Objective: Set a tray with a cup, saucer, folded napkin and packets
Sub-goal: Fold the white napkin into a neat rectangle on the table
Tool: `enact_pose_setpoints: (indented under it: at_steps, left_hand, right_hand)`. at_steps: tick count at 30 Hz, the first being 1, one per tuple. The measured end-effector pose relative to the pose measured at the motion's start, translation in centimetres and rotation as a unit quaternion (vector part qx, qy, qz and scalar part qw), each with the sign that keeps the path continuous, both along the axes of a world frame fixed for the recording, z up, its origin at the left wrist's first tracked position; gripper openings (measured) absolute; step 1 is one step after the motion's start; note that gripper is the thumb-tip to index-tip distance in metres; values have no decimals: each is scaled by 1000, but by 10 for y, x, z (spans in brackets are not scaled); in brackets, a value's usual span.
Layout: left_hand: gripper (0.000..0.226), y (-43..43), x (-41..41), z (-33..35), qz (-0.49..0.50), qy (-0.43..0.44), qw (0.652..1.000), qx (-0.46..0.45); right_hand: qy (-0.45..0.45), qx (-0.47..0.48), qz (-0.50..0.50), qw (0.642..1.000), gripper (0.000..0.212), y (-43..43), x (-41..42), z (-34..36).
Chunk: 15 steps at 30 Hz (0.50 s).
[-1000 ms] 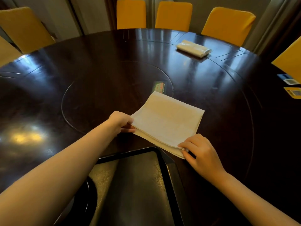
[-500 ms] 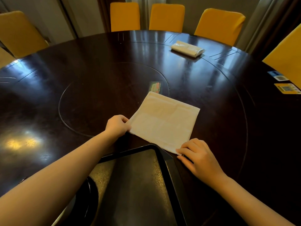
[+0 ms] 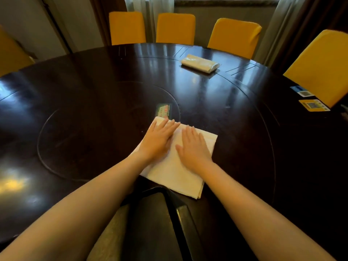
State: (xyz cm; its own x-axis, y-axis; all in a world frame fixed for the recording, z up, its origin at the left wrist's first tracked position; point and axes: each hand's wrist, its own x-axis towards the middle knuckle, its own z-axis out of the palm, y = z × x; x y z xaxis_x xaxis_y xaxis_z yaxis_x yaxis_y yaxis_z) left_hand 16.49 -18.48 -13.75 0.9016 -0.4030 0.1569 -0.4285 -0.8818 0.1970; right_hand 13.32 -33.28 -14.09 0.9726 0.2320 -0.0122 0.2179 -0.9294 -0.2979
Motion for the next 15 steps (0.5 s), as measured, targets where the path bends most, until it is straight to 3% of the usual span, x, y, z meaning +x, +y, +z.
enact_pose_setpoints:
  at_steps: [3,9,15]
  left_hand:
    - [48,2,9,-25,44,45,998,32]
    - [57,6,8,-35,113,34,992,45]
    - [64,6,11,-38,192,52,979,44]
  right_hand:
    - [-2,-32,-9,999,63,-4,-2,-22]
    - [-23,-89,-53,994,64,-34,5,-29]
    - [20,-98,-85,991,60,-82,5,-21]
